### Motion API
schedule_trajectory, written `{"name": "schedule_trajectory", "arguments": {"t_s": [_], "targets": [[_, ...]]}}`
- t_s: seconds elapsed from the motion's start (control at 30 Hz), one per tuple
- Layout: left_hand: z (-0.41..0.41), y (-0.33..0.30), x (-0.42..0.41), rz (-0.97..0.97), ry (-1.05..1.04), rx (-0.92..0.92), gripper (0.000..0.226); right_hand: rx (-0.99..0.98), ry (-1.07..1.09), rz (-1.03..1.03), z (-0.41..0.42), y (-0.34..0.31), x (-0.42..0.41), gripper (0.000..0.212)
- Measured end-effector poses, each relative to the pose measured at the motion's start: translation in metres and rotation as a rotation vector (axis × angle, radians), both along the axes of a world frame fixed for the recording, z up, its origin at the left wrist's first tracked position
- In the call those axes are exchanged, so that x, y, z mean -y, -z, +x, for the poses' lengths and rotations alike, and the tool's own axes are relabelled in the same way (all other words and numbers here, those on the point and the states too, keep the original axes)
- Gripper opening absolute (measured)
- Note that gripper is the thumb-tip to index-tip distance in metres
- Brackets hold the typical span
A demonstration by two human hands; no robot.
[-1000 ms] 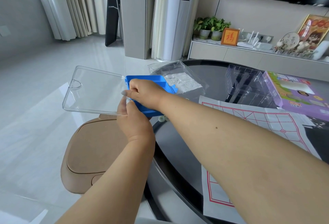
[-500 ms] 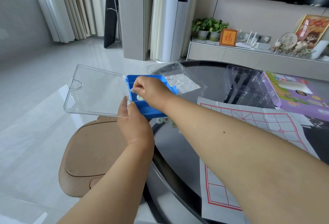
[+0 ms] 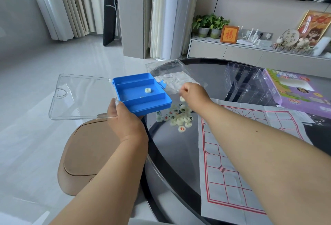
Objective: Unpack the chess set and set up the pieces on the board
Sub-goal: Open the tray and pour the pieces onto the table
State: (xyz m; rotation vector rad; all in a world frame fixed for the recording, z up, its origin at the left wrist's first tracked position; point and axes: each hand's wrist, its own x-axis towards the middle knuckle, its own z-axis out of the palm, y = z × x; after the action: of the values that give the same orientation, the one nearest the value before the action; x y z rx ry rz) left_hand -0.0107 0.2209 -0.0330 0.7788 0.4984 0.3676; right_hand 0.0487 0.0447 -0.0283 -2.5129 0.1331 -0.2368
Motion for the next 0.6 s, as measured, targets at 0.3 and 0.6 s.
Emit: {"name": "schedule_trajectory", "arguments": {"t_s": [0.3,0.6], "targets": [[0.003,0.009,-0.003,-0.04,-0.025,-0.021,0.03,0.011,-0.178,-0.234,-0.002,0.009,-0.014,0.026],[0.003,0.012,0.0,-0.026,-0.038,-0.047,0.031,0.142,-0.16,-0.136,0.003,0.026,-0.007,0.022]]}}
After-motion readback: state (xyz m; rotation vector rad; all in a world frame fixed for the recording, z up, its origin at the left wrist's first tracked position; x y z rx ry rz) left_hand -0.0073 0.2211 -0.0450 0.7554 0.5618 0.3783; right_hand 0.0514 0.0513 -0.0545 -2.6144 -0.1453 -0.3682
